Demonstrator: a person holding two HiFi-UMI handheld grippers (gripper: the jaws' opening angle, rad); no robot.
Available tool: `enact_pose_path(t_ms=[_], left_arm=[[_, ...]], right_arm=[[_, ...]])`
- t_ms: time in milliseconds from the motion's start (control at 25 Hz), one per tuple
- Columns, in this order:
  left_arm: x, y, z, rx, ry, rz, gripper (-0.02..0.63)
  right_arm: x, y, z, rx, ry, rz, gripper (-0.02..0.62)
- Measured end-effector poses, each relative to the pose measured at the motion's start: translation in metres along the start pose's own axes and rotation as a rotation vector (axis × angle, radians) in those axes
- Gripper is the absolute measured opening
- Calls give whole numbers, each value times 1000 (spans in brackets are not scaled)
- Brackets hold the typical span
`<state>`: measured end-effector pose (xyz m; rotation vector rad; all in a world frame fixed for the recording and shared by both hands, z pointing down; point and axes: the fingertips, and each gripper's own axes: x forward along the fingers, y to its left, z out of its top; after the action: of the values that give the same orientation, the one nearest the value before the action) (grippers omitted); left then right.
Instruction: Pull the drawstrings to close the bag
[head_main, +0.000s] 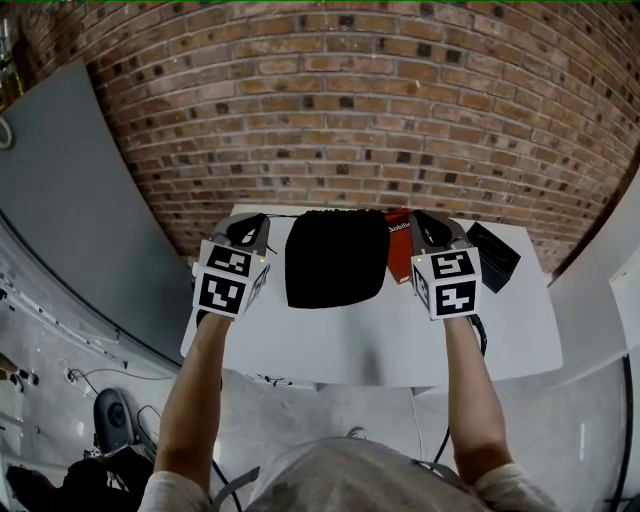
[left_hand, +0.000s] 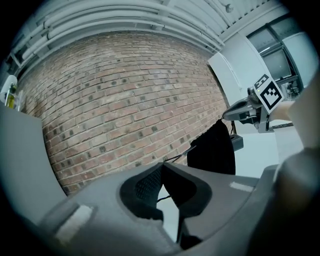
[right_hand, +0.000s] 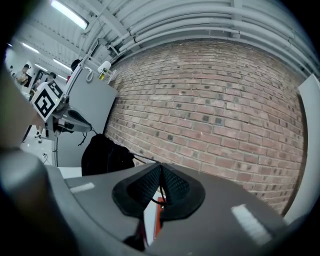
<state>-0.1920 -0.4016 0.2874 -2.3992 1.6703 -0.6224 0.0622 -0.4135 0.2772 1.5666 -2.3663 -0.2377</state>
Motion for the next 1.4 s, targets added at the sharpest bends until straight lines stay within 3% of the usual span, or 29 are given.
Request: enact_pose_path(t_ms=[920, 1400], left_arm=[[-10, 21, -19, -120, -12, 66, 6], [-7, 21, -18, -130, -16, 84, 8]], right_arm=[[-16, -34, -11, 84, -4, -97, 6], [-18, -35, -10, 71, -9, -130, 6]])
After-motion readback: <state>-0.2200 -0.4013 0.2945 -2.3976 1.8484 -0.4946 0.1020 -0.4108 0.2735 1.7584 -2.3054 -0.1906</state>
